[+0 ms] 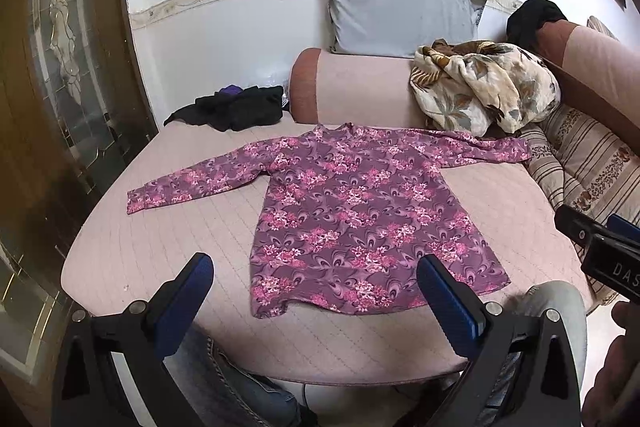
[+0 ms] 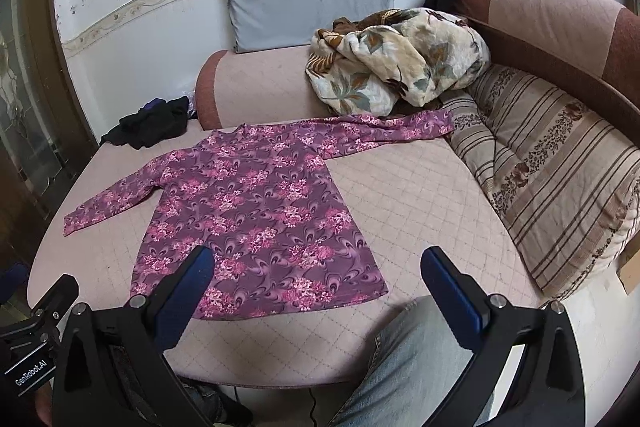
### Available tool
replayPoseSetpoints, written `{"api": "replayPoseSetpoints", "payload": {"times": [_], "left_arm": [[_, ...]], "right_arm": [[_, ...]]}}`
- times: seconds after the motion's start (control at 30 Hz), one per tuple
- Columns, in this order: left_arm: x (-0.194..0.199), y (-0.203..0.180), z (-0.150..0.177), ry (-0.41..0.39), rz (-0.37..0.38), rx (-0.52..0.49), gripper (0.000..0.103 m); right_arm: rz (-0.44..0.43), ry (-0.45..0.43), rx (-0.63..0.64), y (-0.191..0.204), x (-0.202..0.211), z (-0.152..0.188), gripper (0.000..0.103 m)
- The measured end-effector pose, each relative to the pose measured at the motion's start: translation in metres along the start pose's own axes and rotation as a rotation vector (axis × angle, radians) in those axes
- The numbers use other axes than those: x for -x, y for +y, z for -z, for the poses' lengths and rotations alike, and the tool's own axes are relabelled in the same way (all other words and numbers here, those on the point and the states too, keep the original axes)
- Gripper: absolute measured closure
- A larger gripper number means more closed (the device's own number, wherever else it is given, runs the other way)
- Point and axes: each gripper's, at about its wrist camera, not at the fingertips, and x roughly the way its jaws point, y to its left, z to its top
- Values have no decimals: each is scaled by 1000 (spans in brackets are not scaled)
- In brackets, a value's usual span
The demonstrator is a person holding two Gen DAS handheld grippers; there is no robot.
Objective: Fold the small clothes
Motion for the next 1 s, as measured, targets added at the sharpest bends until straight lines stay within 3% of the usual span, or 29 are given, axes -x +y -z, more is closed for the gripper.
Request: {"api": "replayPoseSetpoints", "payload": {"times": [1.0], "left_arm": [[-14, 7, -3, 53, -30, 31, 0]], "right_arm": [[-98, -14, 55, 20, 3, -1, 0]]}}
